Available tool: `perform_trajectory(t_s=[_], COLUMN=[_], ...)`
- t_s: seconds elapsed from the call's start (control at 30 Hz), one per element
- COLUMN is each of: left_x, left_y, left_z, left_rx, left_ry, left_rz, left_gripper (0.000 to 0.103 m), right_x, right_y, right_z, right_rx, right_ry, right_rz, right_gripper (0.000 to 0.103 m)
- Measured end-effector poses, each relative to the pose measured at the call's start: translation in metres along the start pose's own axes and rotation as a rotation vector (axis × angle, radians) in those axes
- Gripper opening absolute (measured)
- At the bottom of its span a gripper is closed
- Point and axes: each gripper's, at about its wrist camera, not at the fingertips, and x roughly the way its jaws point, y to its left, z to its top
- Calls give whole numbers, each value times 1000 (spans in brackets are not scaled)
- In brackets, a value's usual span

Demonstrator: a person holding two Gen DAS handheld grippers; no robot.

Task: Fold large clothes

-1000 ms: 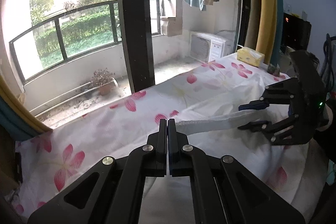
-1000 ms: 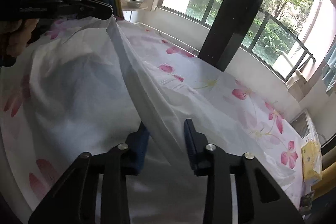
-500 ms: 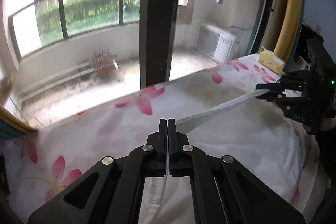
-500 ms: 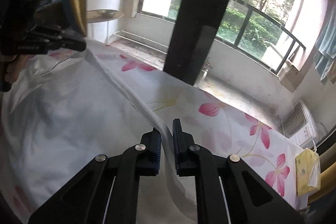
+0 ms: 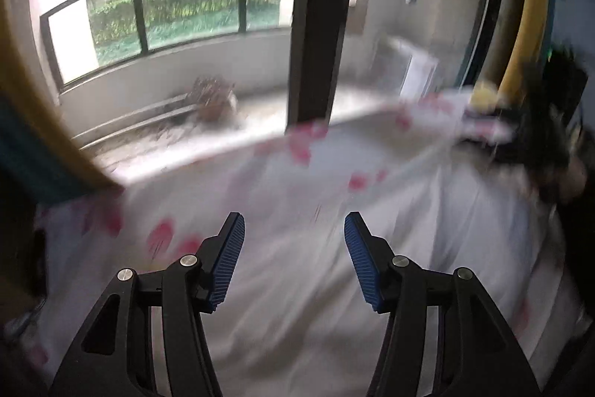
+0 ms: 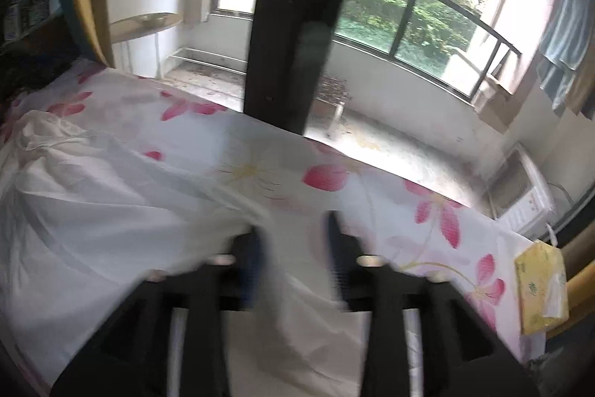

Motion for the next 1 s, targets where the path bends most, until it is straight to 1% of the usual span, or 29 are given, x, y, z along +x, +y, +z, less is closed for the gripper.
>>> perform_trajectory(t_s=[0.03,0.07,0.13,0.23,0.3,0.33,0.43,0.53,0.6,0.7,0.77,0.83,0.9,1.0], left_x=[0,-1,-2,1,10,14,20,27,30,42,45,45,40,23], left_y=[1,2,3,7,12,16,30,39,45,57,72,90,102,112], left_z=[-9,-21,-35,-51,-56,-56,-53,-45,-40,-32,-29,-26,-24,-27], left_rx=[10,20,30,56,79,75,15,2,-4,-20,-61,-111,-141,-180], left_ry=[27,60,95,140,176,185,171,158,152,150,135,124,108,77], left_rz=[16,27,39,71,151,174,183,225,235,274,277,300,337,342], left_gripper=[59,59,59,59,59,59,59,59,59,59,59,59,59,59], right_x=[1,-1,-8,-21,-29,-30,-31,-24,-16,-7,0,8,13,10], right_y=[-4,-8,-14,-19,-25,-28,-35,-45,-52,-55,-55,-56,-55,-49], right_z=[-1,-3,-4,-8,-13,-16,-26,-33,-33,-23,-14,-5,4,10], right_rx=[9,20,31,27,36,39,36,42,54,54,56,73,76,53], right_ry=[10,11,4,-10,-15,-13,9,31,42,33,32,32,32,20], right_rz=[-12,-13,1,-19,-30,-34,-51,-61,-57,-46,-21,19,20,-3], right_gripper=[66,66,66,66,66,66,67,67,68,68,68,68,68,68])
